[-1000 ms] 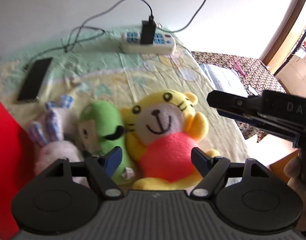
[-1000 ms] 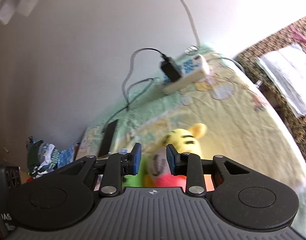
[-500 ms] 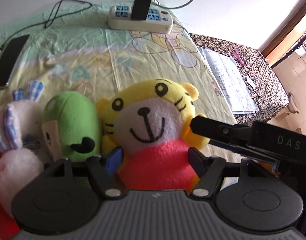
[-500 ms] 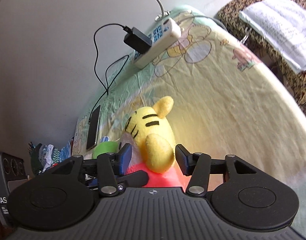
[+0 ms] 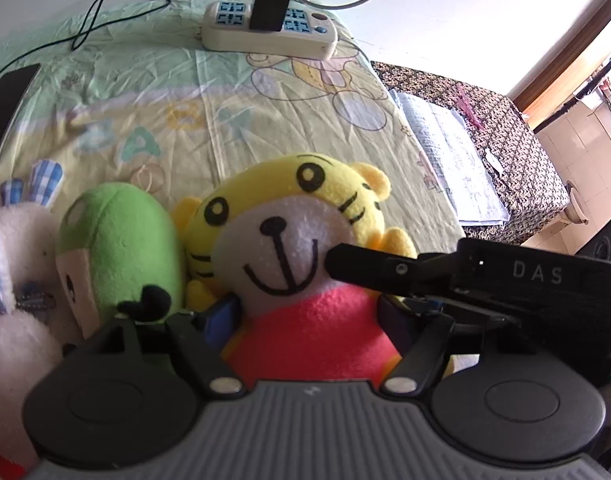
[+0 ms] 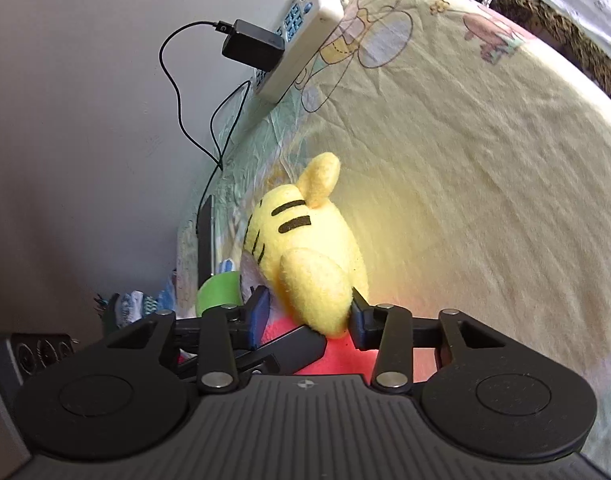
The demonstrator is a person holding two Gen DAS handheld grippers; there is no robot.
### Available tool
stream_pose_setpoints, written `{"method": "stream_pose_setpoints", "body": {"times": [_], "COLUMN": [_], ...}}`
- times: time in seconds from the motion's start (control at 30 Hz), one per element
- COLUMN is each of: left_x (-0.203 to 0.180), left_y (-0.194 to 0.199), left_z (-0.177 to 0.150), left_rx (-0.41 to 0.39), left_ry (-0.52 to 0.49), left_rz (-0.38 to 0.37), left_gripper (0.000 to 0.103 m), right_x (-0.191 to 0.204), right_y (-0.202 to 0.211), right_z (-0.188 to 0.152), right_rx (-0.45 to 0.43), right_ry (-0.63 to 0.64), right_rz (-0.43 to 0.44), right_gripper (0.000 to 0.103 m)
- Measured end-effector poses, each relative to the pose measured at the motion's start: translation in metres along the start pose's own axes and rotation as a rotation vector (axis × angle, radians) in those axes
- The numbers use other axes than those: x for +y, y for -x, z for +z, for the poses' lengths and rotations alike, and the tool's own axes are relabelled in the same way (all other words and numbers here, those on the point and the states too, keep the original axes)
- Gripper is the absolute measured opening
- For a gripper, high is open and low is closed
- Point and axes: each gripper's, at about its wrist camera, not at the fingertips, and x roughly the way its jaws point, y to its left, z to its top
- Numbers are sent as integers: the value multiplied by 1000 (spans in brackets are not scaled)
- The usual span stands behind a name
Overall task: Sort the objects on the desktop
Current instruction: 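Close both grippers on the yellow tiger plush with red body, then lift the yellow tiger plush with both grippers and carry it over the red box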
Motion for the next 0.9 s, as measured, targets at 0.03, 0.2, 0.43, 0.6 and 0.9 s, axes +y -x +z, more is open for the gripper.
{"method": "stream_pose_setpoints", "body": {"times": [0.03,0.2,0.43,0.6,0.9], "left_x": [0,-7,-22,-38,-31], "left_y": [1,6,12,31,94], "left_z": [-1,-6,-25,-39,-52], "left_rx": [-1,-9,4,-17,-144], "left_ry": [-1,-27,-46,-88,-118], "left_rz": [-3,-15,-74,-104,-112], "left_gripper": [75,75,76,75,75], "right_x": [0,4,9,16,66], "right_y": [2,12,41,66,83], "right_z": [-2,-8,-24,-42,-69], "right_rx": [0,-8,-45,-86,-147], "right_ry": [3,18,52,70,188], "right_rz": [1,-2,-25,-31,25], "right_gripper": [40,37,34,34,34]}}
